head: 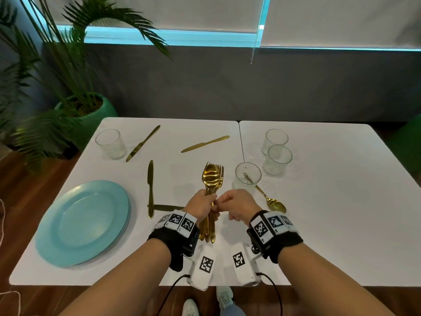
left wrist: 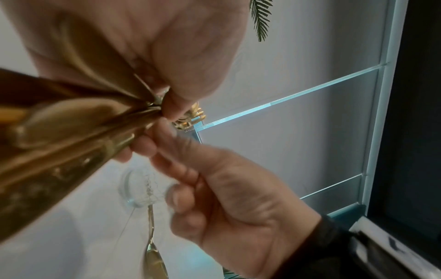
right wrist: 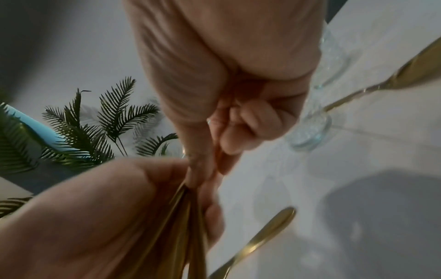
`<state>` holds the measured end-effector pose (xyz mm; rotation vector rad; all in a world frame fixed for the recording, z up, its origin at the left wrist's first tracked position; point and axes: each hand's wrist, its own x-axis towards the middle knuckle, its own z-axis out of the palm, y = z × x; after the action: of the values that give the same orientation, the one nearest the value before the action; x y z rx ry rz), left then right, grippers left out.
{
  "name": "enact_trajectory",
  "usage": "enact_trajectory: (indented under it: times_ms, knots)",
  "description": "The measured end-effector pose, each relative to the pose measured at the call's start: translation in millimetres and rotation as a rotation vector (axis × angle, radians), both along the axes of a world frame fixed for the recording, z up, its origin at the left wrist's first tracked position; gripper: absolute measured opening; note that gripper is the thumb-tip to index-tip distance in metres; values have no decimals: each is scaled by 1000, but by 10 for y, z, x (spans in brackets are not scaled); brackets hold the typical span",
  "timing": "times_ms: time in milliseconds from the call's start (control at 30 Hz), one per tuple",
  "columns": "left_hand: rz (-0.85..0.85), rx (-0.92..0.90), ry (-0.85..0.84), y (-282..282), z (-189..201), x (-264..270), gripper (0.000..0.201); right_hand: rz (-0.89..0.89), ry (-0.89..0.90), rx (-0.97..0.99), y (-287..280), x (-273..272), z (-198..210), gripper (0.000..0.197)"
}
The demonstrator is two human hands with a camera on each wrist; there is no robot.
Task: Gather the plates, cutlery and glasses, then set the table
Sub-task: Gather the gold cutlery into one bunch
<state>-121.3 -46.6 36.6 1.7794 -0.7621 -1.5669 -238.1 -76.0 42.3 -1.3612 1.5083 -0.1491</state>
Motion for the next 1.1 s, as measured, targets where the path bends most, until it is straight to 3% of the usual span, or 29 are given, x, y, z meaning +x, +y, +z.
enact_trajectory:
  times_ms: [67, 167, 300, 633, 733, 800, 867, 900, 967, 1100]
  knots:
    - [21, -8, 0, -19, -21, 29, 14, 76, 164, -2, -113, -186, 22, 19]
    - [43, -4, -5, -36, -43, 96, 14, 156, 554, -158, -396, -552, -73, 31]
    - [45, 4, -16, -22, -79, 165, 15, 29, 724, -261, -695, -851, -287, 20]
    - [35, 13, -57, -11, -112, 325, 15, 169, 849, -211, -878, -666, -733, 21]
    - [20, 22, -75, 3, -133, 353, 16, 184, 868, -159, -842, -776, -744, 10]
    - [25, 21, -84, 3, -117, 373, 17, 176, 839, -153, -824, -898, -720, 27]
    - [26, 8, -91, -18, -98, 381, 19, 188, 829, -145, -748, -998, -564, 18]
    - [20, -4, -100, -33, -83, 382, 20, 224, 849, -142, -703, -1034, -468, 13]
    - [2, -31, -131, -65, -42, 377, 20, 361, 929, -150, -601, -1069, -302, 24]
    - [-46, -85, -172, -95, 64, 332, 19, 842, 944, -162, -310, -811, 31, 31]
